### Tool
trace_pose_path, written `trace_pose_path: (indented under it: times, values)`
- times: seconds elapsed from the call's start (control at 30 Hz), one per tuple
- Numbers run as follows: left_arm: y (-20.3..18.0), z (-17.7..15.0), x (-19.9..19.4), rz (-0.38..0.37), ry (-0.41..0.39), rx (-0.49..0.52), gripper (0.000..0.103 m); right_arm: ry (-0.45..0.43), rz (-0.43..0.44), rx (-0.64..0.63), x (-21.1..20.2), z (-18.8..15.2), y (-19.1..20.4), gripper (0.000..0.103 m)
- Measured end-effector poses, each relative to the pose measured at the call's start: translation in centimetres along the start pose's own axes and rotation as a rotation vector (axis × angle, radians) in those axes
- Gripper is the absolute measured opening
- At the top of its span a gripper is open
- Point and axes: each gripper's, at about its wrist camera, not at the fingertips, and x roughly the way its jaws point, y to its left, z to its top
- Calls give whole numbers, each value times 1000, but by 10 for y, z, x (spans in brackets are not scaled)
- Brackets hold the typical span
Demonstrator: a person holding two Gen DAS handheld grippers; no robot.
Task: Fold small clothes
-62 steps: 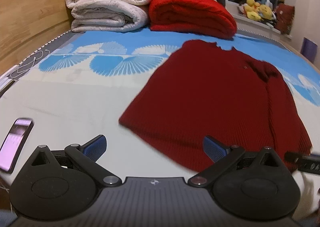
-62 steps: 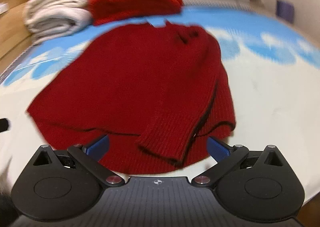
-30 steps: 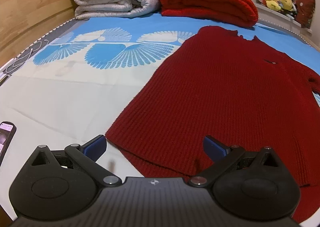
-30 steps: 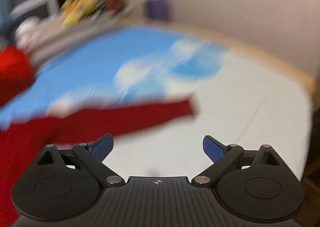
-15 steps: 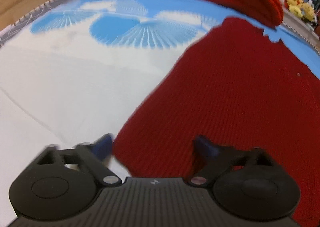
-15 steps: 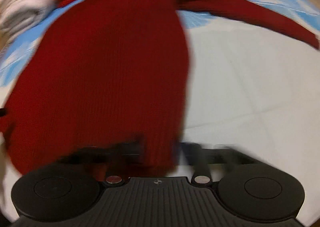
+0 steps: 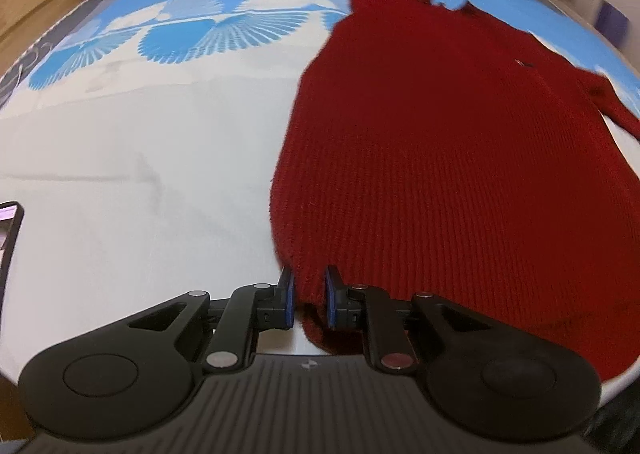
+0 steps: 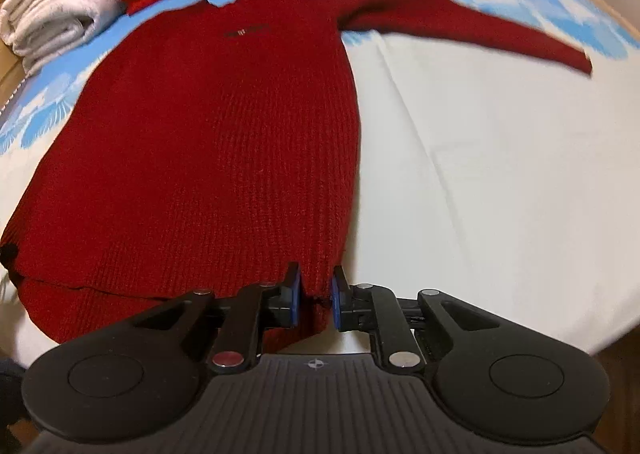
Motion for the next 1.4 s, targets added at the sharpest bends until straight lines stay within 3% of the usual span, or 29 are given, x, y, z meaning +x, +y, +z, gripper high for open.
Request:
trace_pose_path:
  times: [0.03,0.07,0.1,0.13,0.17,0.2,0.27,0.4,0.5,0.57,0.7,0.8,0.83,0.9,0.93,1.0,1.2,1.33,1.4]
  values:
    - [2,-8,-6,-6,-6,0,18,23,1,6,0,-3,3,16]
    - [6,-10,-10,-2,-13,-12,26,41,-14,21,2,-4,6,22]
    - [10,-9,-15,16,-27,-35,47,25,-48,54,1,-3,9,27]
    - [13,-4,-20,53,-51,-65,60,-13,-90,78,-1,0,13,49]
    - [18,3,-27,95,-101,-100,85,-82,-128,91,-6,3,19,67]
    - [23,12,-36,127,-175,-137,96,-178,-146,91,-13,6,26,72]
    - [31,34,-45,150,-276,-186,99,-312,-114,75,-21,20,46,81]
    - [38,89,-16,97,-265,-247,99,-308,137,74,2,68,85,82]
    - [40,124,27,111,-224,-301,99,-249,195,73,37,98,112,82]
    - [40,145,58,109,-205,-303,99,-225,174,47,56,105,121,82]
    - [32,183,114,16,-140,-298,99,-176,91,-36,79,106,126,82]
    - [9,201,147,-68,-35,-285,96,-181,71,-20,67,98,97,82]
    - [0,206,154,-103,-5,-280,90,-185,64,-11,66,99,93,82]
    - [-25,213,160,-109,20,-237,34,-194,46,12,61,98,76,82]
    - [-38,216,157,-113,14,-214,24,-202,37,30,58,100,68,82]
    - [-64,220,143,-105,-26,-153,22,-227,22,85,53,107,49,81]
    - [-171,221,74,-288,-161,25,21,-316,12,307,24,114,-11,79]
    - [-253,204,57,-448,-130,116,27,-393,-53,420,8,110,-48,79]
    - [-281,187,60,-535,-85,160,40,-420,-108,475,2,107,-67,79]
